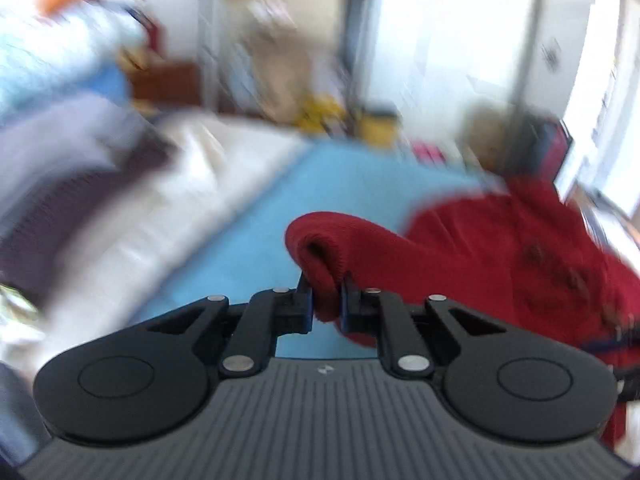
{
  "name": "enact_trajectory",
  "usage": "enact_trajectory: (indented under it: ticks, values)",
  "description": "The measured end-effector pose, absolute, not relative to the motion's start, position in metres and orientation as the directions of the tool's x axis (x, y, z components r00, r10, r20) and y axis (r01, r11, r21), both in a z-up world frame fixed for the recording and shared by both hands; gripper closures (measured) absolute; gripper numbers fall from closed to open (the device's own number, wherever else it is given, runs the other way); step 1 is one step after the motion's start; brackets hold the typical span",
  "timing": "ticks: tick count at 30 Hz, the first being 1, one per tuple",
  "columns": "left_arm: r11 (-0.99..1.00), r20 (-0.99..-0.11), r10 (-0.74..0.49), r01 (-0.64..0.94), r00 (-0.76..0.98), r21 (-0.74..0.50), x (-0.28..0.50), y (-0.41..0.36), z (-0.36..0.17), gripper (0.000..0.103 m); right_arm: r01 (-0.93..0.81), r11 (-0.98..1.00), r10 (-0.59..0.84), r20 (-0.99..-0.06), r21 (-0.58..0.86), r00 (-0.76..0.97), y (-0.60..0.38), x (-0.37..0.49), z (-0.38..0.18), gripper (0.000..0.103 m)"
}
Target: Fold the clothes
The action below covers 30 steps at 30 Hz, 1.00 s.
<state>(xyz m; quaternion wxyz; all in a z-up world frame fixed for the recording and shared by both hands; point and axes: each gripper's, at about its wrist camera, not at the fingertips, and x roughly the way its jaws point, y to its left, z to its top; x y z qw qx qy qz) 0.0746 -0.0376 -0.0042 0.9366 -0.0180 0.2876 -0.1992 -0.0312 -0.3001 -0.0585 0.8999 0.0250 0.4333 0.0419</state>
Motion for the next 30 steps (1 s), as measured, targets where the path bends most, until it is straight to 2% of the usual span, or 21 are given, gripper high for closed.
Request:
enact_trajectory:
  ticks: [3,8,13,18,20,22,30]
  values:
    - [0.973,-0.529,-0.231,0.183,0.817,-0.144,0.065,0.009,0.012,0.092,-0.046,0.996,0.088,-0.785,0.075,0.613,-0.302,-0.033,-0.059,0.051]
    - [0.999,-0.632,0.045,-0.051,0.774,0.008,0.075,0.055,-0.006,0.092,-0.054,0.995,0.099,-0.797,0.083,0.595,-0.302,-0.035,-0.059,0.051]
    - [0.990,-0.709,0.029,-0.120,0.705,-0.079,0.076,0.075,-0.023,0.090,-0.115,0.982,0.191,-0.778,0.152,0.598,-0.297,-0.040,-0.048,0.051]
    - [0.997,-0.740,0.025,-0.067,0.672,-0.028,0.061,0.057,-0.030,0.089,-0.197,0.977,0.180,-0.794,0.078,0.581,-0.283,-0.047,-0.049,0.051]
    - [0.998,-0.740,0.014,-0.057,0.672,-0.032,0.053,0.056,-0.022,0.081,-0.209,0.976,0.166,-0.814,0.057,0.556,-0.280,-0.047,-0.055,0.051]
    - [0.997,-0.727,-0.016,-0.044,0.686,-0.063,0.042,0.055,-0.012,0.062,-0.213,0.976,0.158,-0.825,0.046,0.543,-0.280,-0.048,-0.059,0.051]
    - [0.986,-0.715,-0.164,0.093,0.679,-0.138,0.025,0.023,0.010,0.061,-0.187,0.981,0.153,-0.807,0.053,0.570,-0.285,-0.056,-0.051,0.051]
